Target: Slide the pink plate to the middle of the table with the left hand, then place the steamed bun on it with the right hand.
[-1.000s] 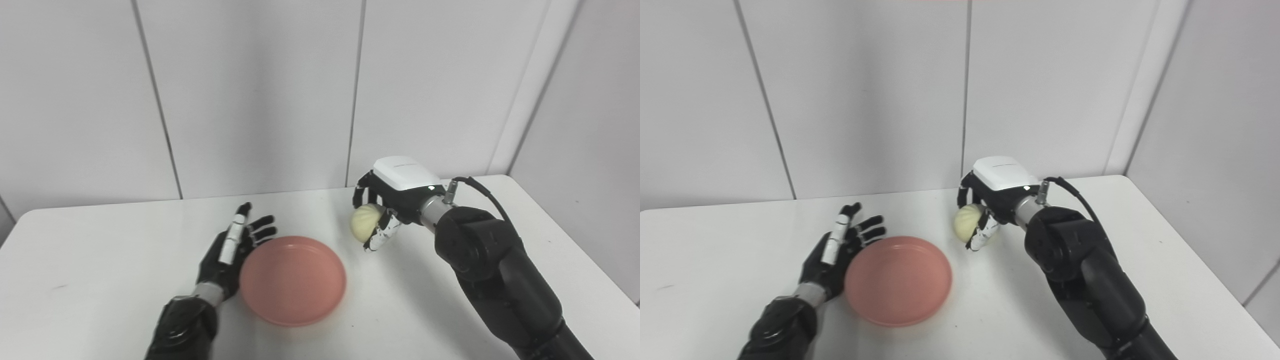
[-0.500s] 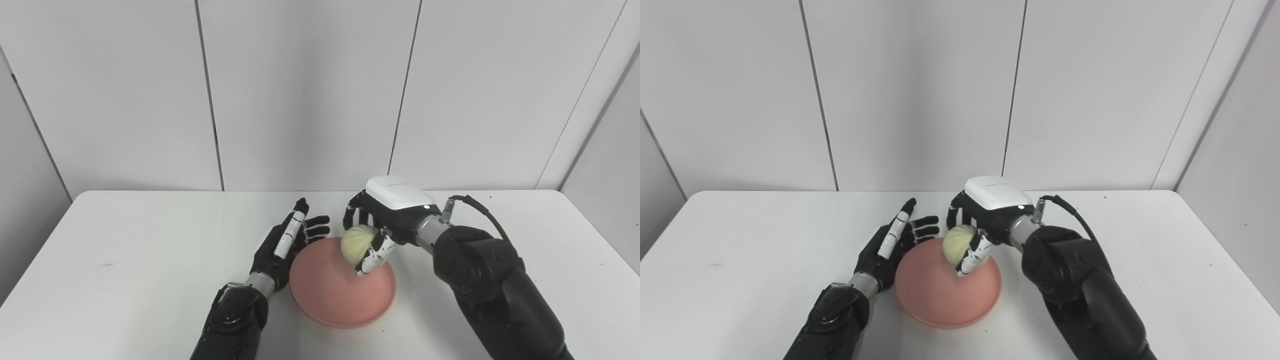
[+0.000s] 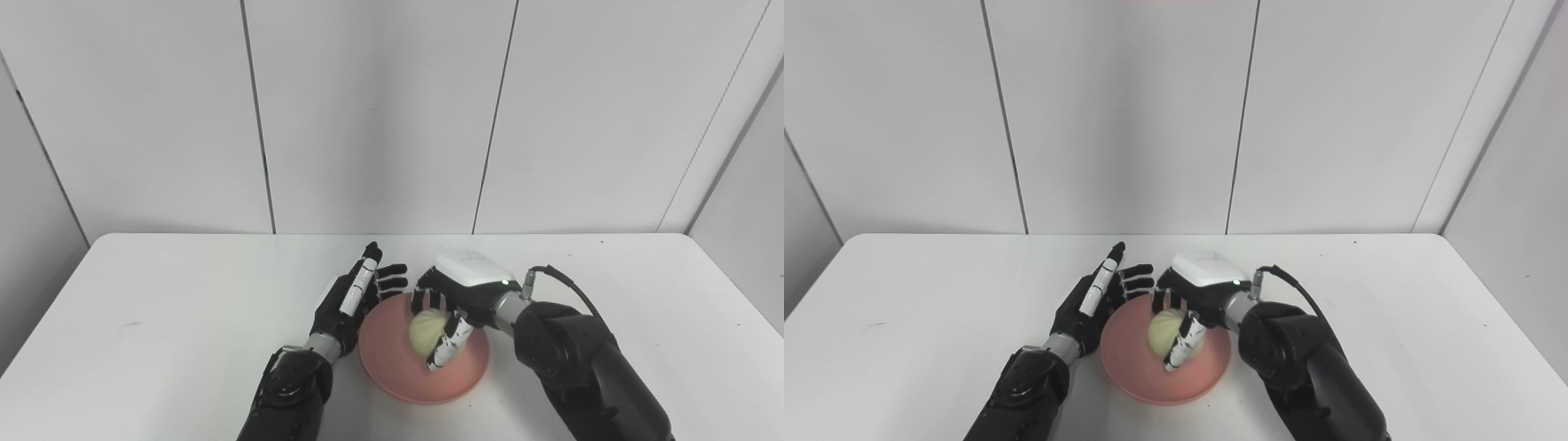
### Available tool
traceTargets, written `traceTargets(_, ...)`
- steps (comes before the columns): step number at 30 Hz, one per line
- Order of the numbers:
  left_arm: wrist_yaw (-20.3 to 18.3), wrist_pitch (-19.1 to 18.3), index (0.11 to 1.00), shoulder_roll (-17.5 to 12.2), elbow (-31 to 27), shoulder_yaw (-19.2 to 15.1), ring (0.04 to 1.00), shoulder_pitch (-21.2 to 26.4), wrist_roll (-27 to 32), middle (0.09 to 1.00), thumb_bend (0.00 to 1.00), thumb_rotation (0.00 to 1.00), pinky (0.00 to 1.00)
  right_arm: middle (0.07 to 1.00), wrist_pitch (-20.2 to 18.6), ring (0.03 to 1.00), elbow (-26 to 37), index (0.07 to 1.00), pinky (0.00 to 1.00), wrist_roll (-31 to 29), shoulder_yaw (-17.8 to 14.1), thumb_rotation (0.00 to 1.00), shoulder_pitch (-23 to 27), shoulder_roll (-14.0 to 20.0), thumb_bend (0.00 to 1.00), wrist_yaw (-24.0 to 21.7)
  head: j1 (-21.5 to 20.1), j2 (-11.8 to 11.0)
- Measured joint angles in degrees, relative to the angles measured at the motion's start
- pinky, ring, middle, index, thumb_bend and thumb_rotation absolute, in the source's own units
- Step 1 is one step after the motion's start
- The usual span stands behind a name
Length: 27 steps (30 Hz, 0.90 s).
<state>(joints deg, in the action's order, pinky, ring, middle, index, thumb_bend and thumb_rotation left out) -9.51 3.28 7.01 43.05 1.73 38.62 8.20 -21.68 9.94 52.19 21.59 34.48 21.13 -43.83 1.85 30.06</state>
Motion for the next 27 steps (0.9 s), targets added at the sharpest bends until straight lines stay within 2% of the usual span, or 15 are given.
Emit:
traceTargets(13, -0.1, 0.0, 1.000, -0.2, 0.0, 0.3, 0.723, 0.0, -0.1, 0.755, 0.70, 0.85, 0.73, 0.426, 4.4, 0.357, -5.0, 0.531, 0.27, -0.4, 1.8, 0.00, -1.0, 0.9, 0.52, 5.5, -0.2, 0.1)
traceTargets(18, -0.1, 0.0, 1.000, -0.2, 0.2, 0.3, 0.722, 0.0, -0.1, 0.758, 0.70, 0.85, 0.72, 0.450, 6.4, 0.439, -5.7, 0.526, 0.34, -0.5, 2.1, 0.01, -1.4, 1.0, 0.53, 7.8, -0.2, 0.0)
traceTargets(19, -0.1, 0.0, 1.000, -0.2, 0.2, 0.3, 0.714, 0.0, -0.1, 0.758, 0.70, 0.85, 0.70, 0.573, 6.6, 0.504, -5.8, 0.600, 0.39, -0.6, 2.1, 0.20, -1.5, 1.0, 0.74, 8.3, -0.2, 0.0)
traceTargets(21, -0.1, -0.1, 1.000, -0.2, 0.2, 0.3, 0.710, 0.0, -0.1, 0.757, 0.69, 0.85, 0.68, 0.680, 7.1, 0.599, -5.9, 0.654, 0.47, -0.9, 2.0, 0.33, -1.6, 1.0, 0.86, 9.2, -0.2, 0.0)
traceTargets(22, -0.1, -0.1, 1.000, -0.1, 0.2, 0.3, 0.710, 0.0, -0.1, 0.757, 0.69, 0.85, 0.68, 0.680, 7.2, 0.599, -5.9, 0.654, 0.47, -1.1, 2.0, 0.33, -1.8, 1.0, 0.86, 9.6, -0.2, 0.0)
traceTargets(23, -0.2, -0.1, 1.000, -0.1, 0.2, 0.3, 0.708, 0.0, -0.1, 0.757, 0.69, 0.85, 0.67, 0.714, 7.2, 0.646, -5.8, 0.676, 0.53, -1.2, 2.0, 0.36, -2.0, 1.0, 0.90, 9.9, -0.3, 0.0)
traceTargets(27, -0.5, -0.1, 1.000, -0.2, 0.2, 0.3, 0.710, 0.0, -0.1, 0.759, 0.69, 0.85, 0.66, 0.770, 7.3, 0.739, -5.4, 0.705, 0.64, -1.2, 2.0, 0.41, -2.5, 1.2, 0.95, 10.1, -0.3, 0.1)
